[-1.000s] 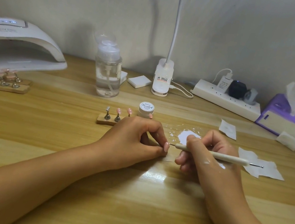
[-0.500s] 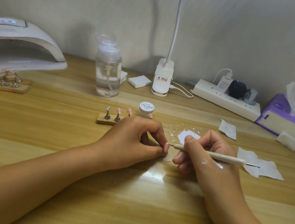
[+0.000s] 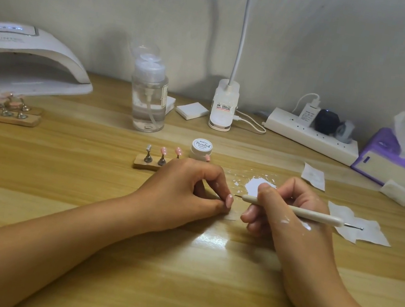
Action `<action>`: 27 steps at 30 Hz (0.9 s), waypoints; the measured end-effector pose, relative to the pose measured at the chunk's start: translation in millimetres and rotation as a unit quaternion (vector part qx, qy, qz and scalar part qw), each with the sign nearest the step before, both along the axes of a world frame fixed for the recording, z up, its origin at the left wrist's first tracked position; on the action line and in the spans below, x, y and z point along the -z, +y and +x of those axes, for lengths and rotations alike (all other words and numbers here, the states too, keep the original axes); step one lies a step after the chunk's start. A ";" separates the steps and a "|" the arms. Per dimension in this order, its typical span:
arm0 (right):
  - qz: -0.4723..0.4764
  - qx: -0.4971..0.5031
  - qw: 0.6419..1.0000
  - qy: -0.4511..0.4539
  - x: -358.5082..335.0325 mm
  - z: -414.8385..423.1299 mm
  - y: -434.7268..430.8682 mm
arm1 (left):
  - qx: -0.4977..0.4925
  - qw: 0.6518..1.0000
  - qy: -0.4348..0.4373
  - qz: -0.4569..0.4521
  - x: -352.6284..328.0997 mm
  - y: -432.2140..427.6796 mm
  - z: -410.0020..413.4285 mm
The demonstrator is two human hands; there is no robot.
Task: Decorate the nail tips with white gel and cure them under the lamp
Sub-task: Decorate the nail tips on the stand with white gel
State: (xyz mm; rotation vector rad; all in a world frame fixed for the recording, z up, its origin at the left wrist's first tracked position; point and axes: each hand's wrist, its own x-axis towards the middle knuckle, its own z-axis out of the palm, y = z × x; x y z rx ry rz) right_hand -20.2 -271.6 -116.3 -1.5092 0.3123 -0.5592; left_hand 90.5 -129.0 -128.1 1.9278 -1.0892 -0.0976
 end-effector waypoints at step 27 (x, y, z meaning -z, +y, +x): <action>-0.168 0.111 0.979 0.005 -4.5 -3.4 -25.1 | 0.007 0.999 0.036 -0.005 0.4 1.2 -0.2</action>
